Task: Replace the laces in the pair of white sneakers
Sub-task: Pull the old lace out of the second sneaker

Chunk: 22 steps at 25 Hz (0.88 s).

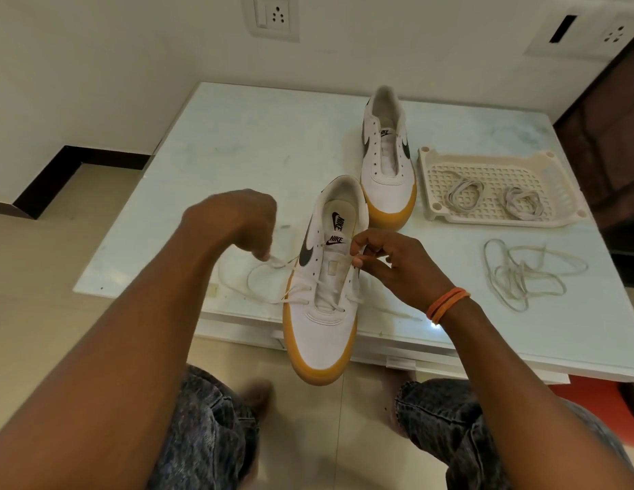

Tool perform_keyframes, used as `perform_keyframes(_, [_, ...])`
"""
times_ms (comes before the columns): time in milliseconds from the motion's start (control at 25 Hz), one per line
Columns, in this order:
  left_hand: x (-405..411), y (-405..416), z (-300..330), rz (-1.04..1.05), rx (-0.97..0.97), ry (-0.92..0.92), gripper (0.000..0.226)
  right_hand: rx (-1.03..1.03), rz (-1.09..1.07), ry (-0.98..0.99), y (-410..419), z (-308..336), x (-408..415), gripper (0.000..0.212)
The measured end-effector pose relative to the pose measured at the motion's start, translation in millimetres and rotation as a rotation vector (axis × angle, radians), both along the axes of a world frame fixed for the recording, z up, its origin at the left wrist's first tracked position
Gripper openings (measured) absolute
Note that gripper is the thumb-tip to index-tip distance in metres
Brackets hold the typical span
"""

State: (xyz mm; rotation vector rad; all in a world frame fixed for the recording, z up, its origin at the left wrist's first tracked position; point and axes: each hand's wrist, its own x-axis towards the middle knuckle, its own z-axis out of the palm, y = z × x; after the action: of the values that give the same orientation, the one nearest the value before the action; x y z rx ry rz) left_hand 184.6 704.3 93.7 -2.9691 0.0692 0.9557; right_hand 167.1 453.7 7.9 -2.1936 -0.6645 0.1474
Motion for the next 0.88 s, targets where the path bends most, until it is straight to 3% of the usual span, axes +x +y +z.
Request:
perform_keyframes(120, [-0.7, 6.0, -5.5, 0.074, 0.069, -0.105, 0.023, -0.006, -0.006, 0.012, 1.1, 0.3, -0.2, 0.01])
perform_keyframes(200, [-2.2, -16.2, -9.3, -0.007, -0.124, -0.173, 0.022, -0.006, -0.008, 0.019, 1.6, 1.7, -0.7, 0.01])
perform_keyframes(320, [-14.0, -59.7, -17.1, -0.206, -0.345, -0.079, 0.015, -0.006, -0.006, 0.012, 1.2, 2.7, -1.0, 0.012])
perform_keyframes(640, [-16.0, -69.5, -18.9, -0.244, -0.266, 0.108, 0.013, -0.033, 0.007, 0.003, -0.3, 5.2, -1.2, 0.011])
perform_keyframes(880, [0.4, -0.5, 4.1, 0.032, 0.103, -0.036, 0.029, -0.005, -0.006, 0.033, -1.1, 4.6, -1.7, 0.012])
